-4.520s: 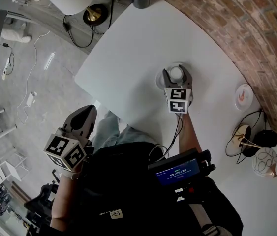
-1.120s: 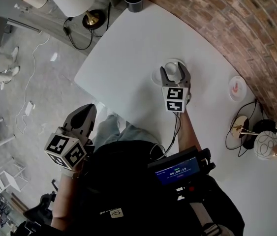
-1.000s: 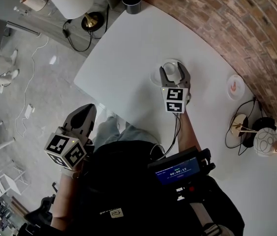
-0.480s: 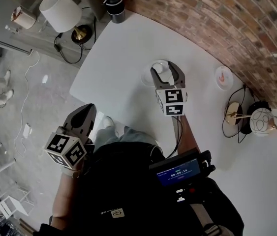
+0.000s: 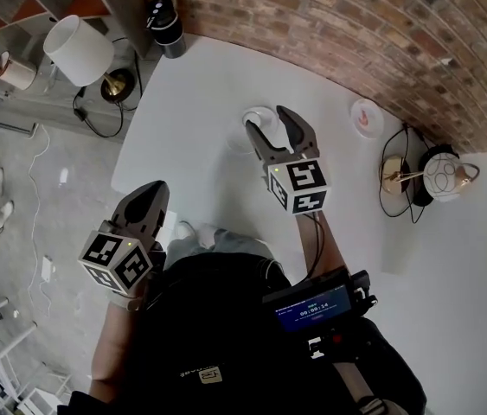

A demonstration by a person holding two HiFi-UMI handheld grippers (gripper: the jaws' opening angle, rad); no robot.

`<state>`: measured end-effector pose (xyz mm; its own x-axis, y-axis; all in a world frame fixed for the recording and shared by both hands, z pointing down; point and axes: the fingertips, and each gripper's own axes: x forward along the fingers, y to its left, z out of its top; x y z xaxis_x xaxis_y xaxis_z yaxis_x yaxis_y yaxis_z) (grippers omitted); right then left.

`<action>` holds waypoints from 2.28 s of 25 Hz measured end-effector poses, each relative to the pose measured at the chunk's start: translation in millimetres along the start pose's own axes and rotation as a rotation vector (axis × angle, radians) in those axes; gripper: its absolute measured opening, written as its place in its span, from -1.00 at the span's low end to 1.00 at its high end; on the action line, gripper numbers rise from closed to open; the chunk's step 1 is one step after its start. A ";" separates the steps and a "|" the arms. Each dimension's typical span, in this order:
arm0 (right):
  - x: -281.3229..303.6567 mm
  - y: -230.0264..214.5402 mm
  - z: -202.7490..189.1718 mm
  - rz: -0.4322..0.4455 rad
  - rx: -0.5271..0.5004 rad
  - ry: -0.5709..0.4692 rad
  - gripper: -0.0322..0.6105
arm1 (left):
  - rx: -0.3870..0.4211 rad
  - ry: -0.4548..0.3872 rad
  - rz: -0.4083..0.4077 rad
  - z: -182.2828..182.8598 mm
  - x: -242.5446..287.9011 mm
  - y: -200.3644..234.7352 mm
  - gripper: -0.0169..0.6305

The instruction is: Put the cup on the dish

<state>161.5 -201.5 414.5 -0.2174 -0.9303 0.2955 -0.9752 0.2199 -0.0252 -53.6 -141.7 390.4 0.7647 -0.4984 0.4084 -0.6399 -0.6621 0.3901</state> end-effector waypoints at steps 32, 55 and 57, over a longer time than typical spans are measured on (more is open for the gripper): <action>-151.2 23.4 69.1 -0.277 0.152 -0.193 -0.22 | 0.116 0.053 -0.389 32.0 42.3 -56.3 -0.93; -146.5 31.9 55.4 -0.295 0.181 -0.171 -0.32 | 0.107 0.054 -0.377 36.0 40.5 -42.1 -0.93; -145.2 31.1 54.3 -0.294 0.182 -0.167 -0.32 | 0.104 0.050 -0.374 37.4 40.6 -41.0 -0.93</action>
<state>160.5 -75.5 318.9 0.0835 -0.9842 0.1562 -0.9850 -0.1052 -0.1364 6.5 -155.8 360.2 0.9374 -0.1858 0.2944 -0.3046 -0.8475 0.4348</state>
